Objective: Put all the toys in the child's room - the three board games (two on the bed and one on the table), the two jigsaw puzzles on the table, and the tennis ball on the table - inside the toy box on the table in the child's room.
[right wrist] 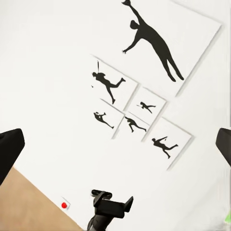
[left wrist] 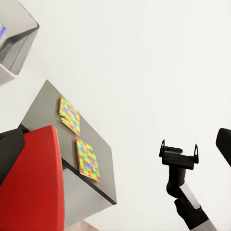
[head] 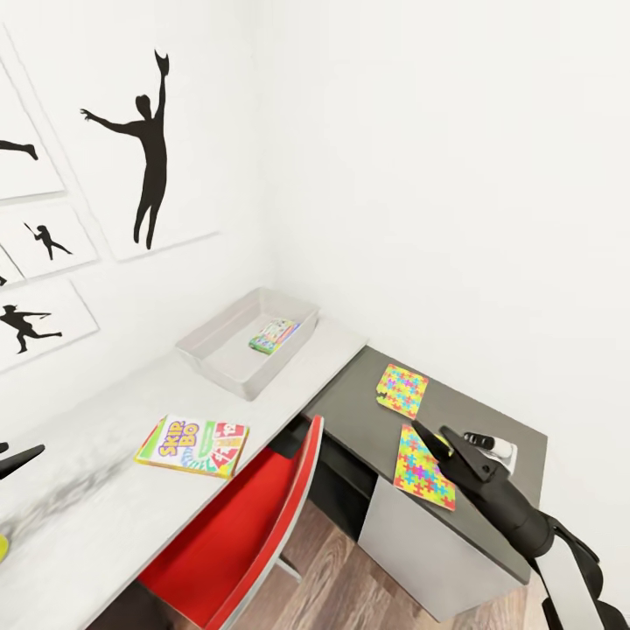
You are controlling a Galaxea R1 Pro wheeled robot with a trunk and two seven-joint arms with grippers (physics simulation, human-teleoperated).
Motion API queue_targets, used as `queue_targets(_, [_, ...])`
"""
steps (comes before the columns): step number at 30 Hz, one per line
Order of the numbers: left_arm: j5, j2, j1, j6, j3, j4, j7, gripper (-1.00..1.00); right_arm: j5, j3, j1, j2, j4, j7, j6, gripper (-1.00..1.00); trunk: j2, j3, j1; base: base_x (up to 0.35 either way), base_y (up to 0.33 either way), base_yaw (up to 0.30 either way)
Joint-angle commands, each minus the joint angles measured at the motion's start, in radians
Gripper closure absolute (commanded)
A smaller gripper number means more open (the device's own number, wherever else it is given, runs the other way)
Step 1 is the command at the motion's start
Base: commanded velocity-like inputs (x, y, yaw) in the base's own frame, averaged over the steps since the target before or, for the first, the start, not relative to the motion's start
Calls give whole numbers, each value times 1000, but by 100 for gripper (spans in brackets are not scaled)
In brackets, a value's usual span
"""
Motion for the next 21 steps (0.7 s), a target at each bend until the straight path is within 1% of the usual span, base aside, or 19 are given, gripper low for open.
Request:
queue_targets(1, [-1,0,-1,10,0,0,-4,-100,5,0,-1,0,0,0,6,-100,-2,-2,1,-1,0,-25])
queue_targets(2, [-1,0,-1,10,1,0,-4,-100,24,0,-1,0,0,0,6,-100,-2,-2,1,0,0,-10])
queue_targets(4, [-1,0,-1,9,0,0,-4,-100,32,0,-1,1,0,0,6,-100,-2,-1,1,0,0,-7])
queue_targets(10, [0,0,-1,9,0,0,-4,-100,40,0,-1,1,0,-1,6,-100,-2,-1,1,0,0,-2])
queue_targets(21, [0,0,-1,9,0,0,-4,-100,41,2,-1,1,0,-1,5,-100,-2,-1,1,-1,0,0])
